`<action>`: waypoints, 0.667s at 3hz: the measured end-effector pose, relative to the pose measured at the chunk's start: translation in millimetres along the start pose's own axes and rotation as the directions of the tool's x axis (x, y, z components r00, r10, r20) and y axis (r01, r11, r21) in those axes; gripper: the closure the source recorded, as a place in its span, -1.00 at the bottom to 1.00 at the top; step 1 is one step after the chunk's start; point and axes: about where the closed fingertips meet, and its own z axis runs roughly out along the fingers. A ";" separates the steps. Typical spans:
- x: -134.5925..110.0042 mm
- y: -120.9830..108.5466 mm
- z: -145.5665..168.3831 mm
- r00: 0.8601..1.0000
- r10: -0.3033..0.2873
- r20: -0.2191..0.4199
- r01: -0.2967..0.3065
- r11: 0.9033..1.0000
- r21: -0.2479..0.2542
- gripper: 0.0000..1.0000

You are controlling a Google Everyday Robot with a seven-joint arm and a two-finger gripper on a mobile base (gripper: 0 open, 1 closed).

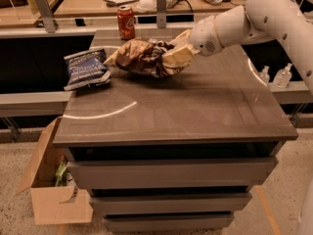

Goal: Move brown chip bag near blue chip bag

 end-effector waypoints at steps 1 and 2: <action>-9.9 3.1 15.2 0.999 -0.028 0.016 0.028 0.999 -0.042 0.09; -14.6 4.3 24.6 0.999 -0.049 0.016 0.050 0.997 -0.067 -0.53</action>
Offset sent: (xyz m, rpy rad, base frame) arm 0.0036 0.0321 0.0016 -0.0110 -0.0151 0.1040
